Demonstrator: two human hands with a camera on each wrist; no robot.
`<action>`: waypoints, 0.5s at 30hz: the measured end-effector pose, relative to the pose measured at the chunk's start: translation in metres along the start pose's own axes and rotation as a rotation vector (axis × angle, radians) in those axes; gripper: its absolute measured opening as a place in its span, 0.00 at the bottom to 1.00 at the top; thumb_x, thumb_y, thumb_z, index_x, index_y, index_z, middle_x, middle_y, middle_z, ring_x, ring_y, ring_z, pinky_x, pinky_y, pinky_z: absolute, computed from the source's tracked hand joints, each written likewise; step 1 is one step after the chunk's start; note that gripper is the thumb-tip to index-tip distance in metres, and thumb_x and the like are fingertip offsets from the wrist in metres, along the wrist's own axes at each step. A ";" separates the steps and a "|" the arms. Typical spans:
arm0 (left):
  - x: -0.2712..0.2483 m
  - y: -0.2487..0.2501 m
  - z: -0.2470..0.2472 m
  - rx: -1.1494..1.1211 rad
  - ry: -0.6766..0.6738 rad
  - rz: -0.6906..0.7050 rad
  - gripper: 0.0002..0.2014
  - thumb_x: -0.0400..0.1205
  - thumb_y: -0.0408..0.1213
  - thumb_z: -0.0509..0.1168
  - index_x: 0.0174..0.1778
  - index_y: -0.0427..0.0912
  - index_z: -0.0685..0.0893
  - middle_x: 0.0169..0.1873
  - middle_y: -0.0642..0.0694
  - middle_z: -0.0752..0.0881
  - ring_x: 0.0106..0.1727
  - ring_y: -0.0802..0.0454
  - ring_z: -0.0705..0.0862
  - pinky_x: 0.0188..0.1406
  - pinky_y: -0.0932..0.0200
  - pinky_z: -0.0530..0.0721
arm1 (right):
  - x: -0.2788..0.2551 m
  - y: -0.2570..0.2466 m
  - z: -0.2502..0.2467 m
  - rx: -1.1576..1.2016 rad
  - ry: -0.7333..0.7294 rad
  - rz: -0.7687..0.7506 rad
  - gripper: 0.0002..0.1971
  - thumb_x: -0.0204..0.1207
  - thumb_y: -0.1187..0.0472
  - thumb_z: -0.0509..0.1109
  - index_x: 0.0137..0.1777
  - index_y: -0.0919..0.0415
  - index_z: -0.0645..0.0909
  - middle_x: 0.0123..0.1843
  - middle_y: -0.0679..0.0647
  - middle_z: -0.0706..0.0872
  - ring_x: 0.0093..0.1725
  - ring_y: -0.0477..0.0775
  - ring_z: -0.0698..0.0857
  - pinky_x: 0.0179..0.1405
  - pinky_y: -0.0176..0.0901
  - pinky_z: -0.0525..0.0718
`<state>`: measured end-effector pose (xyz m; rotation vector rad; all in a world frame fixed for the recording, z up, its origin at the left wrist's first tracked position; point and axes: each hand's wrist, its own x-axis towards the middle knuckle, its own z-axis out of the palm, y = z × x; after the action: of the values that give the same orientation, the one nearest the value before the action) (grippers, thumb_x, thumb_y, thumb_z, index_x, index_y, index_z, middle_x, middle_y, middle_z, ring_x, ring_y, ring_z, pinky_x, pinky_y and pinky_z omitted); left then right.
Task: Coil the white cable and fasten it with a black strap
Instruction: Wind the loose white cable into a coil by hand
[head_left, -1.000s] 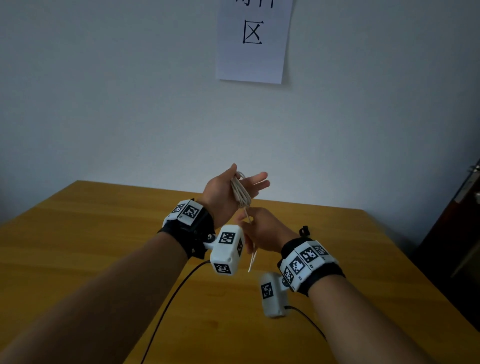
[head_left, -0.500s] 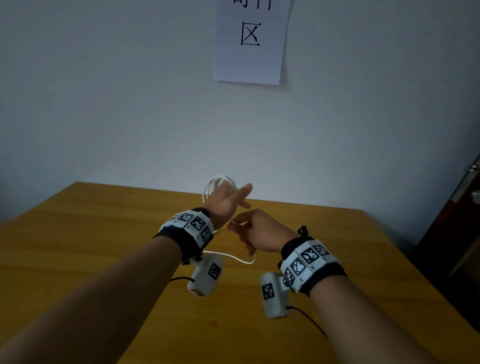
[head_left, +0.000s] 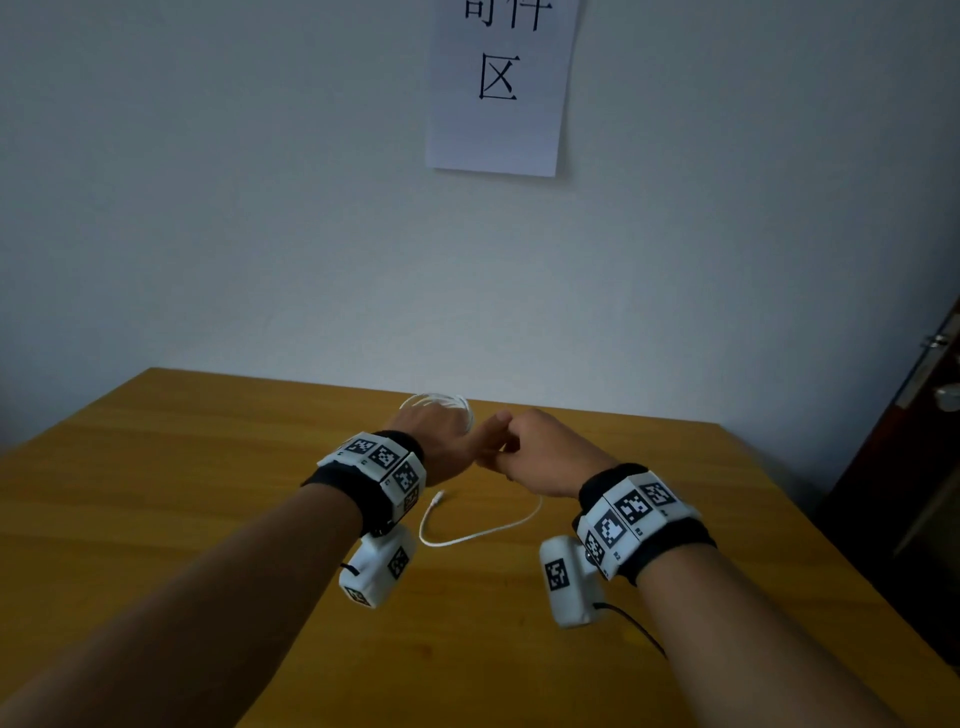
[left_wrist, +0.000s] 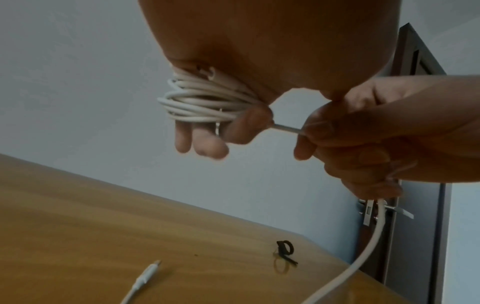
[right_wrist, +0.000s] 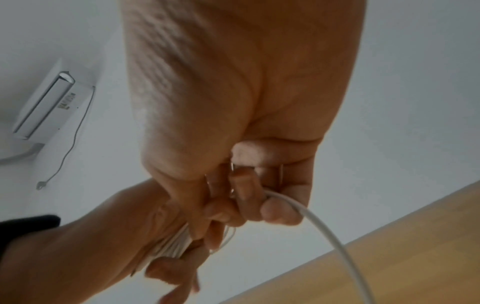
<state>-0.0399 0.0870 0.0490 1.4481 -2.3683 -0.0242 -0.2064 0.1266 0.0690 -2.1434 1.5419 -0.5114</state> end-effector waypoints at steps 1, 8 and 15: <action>-0.001 0.000 0.001 0.006 -0.026 -0.007 0.43 0.75 0.74 0.28 0.21 0.40 0.68 0.22 0.42 0.74 0.24 0.46 0.74 0.36 0.45 0.82 | 0.000 0.000 -0.002 -0.012 0.014 -0.003 0.12 0.81 0.49 0.73 0.59 0.55 0.89 0.48 0.46 0.90 0.44 0.42 0.86 0.45 0.38 0.82; -0.002 0.004 -0.004 -0.109 -0.361 -0.180 0.43 0.66 0.81 0.29 0.22 0.42 0.67 0.19 0.46 0.70 0.23 0.47 0.69 0.34 0.52 0.74 | -0.002 -0.002 -0.017 -0.045 0.060 -0.028 0.07 0.83 0.52 0.73 0.54 0.48 0.91 0.43 0.42 0.88 0.43 0.44 0.86 0.41 0.39 0.80; -0.003 0.005 -0.018 -0.889 -0.551 -0.352 0.32 0.79 0.69 0.52 0.21 0.47 0.57 0.19 0.48 0.54 0.21 0.52 0.51 0.27 0.56 0.53 | 0.000 0.005 -0.022 -0.055 0.093 -0.018 0.12 0.89 0.58 0.64 0.54 0.53 0.90 0.53 0.50 0.91 0.51 0.56 0.89 0.50 0.46 0.85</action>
<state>-0.0369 0.0952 0.0662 1.4305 -1.9327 -1.5113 -0.2223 0.1221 0.0848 -2.2050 1.6049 -0.5884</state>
